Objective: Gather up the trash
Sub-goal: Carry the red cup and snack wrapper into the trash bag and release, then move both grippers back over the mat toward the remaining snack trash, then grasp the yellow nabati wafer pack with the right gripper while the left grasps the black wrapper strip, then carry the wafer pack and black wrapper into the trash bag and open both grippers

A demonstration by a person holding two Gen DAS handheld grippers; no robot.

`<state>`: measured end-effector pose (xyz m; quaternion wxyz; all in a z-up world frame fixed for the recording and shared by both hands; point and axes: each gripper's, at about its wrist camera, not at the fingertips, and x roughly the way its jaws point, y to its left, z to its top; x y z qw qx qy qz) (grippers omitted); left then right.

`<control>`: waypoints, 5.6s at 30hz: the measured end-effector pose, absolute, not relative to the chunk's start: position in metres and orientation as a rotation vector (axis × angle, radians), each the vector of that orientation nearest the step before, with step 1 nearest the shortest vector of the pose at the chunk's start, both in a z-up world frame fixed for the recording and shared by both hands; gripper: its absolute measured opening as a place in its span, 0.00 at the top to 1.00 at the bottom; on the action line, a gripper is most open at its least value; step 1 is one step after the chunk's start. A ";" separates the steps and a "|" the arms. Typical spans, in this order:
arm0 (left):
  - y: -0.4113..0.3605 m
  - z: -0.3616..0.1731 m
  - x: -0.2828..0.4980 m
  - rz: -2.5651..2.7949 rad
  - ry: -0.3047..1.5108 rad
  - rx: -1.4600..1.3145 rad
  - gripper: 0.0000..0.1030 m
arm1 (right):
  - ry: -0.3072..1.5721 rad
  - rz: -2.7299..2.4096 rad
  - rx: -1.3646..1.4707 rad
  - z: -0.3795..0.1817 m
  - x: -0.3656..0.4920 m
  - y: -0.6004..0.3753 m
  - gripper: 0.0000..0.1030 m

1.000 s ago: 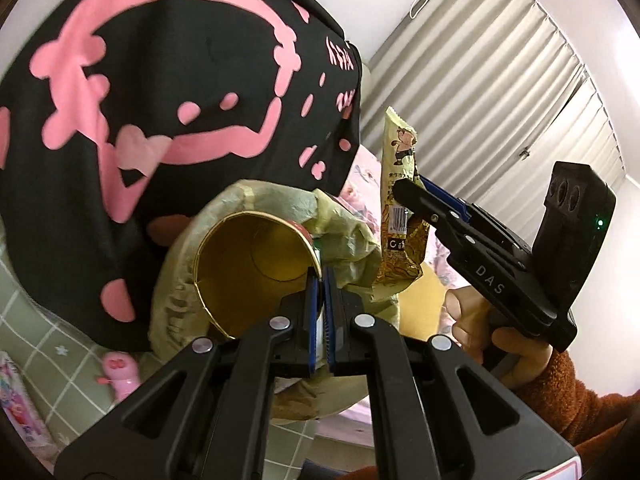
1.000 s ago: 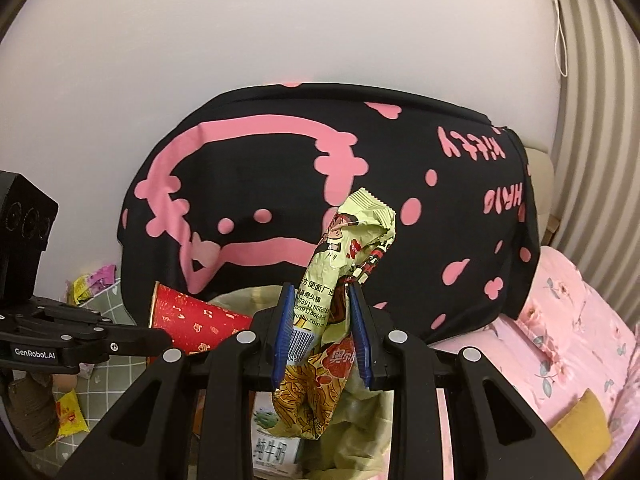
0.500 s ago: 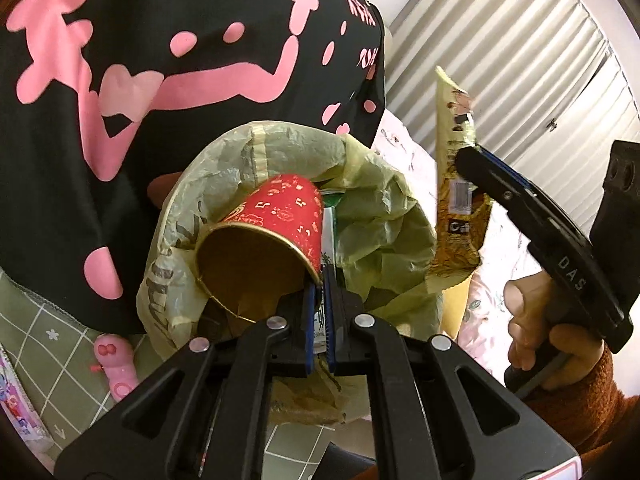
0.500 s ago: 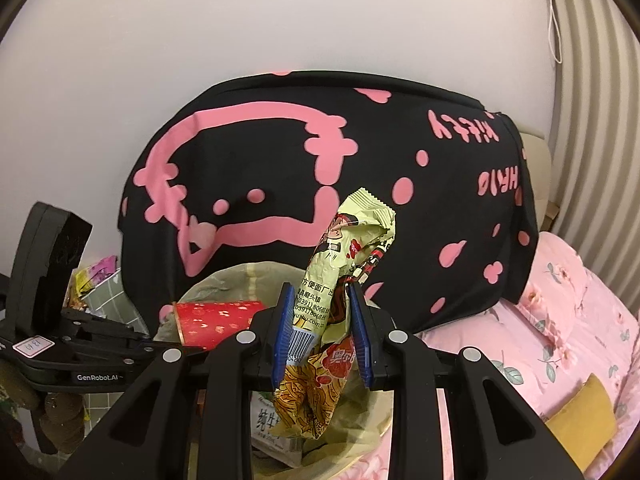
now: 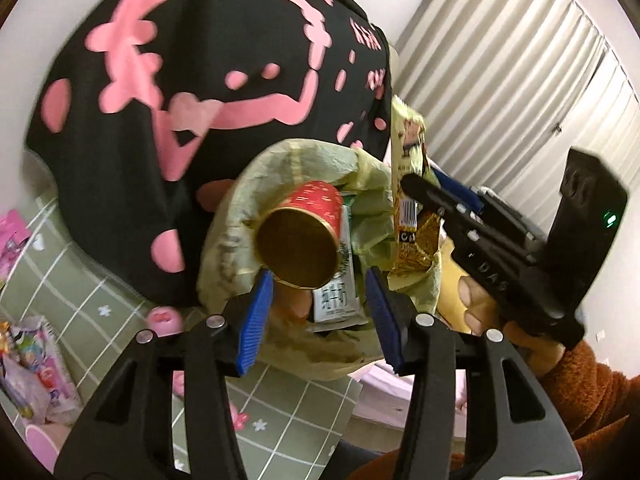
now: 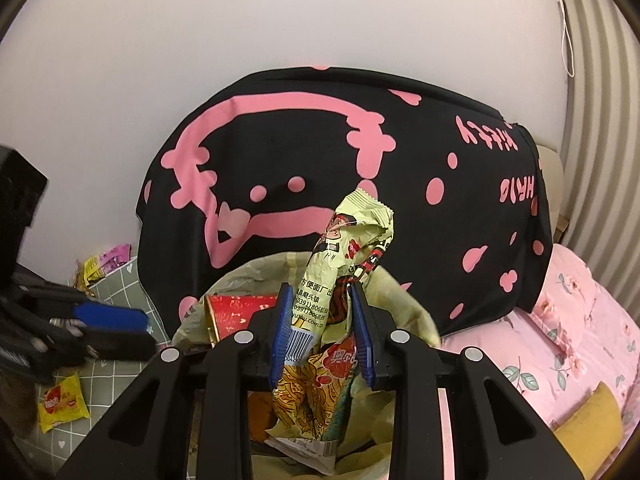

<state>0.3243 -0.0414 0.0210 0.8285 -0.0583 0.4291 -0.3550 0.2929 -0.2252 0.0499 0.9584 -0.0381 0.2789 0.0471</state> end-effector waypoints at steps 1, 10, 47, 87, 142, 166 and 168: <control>-0.033 0.022 0.323 -0.738 0.902 -0.136 0.55 | 0.566 0.095 -0.082 0.047 0.292 -0.223 0.69; 0.031 0.013 0.326 -0.542 0.847 -0.176 0.54 | 0.577 0.091 -0.086 0.038 0.285 -0.211 0.54; 0.275 -0.063 0.256 -0.031 0.882 -0.333 0.54 | 0.931 0.651 -0.068 -0.064 0.272 -0.004 0.48; 0.276 -0.089 0.265 -0.037 0.908 -0.390 0.54 | 1.045 0.656 0.056 -0.102 0.207 0.018 0.48; 0.254 -0.066 0.309 -0.049 0.883 -0.315 0.54 | 0.718 0.373 -0.041 -0.003 0.262 -0.055 0.89; 0.258 -0.006 0.317 -0.050 0.861 -0.353 0.69 | 0.658 0.398 -0.111 0.040 0.320 -0.064 0.89; 0.253 0.014 0.317 -0.063 0.826 -0.343 0.69 | 0.643 0.390 -0.115 0.048 0.323 -0.067 0.89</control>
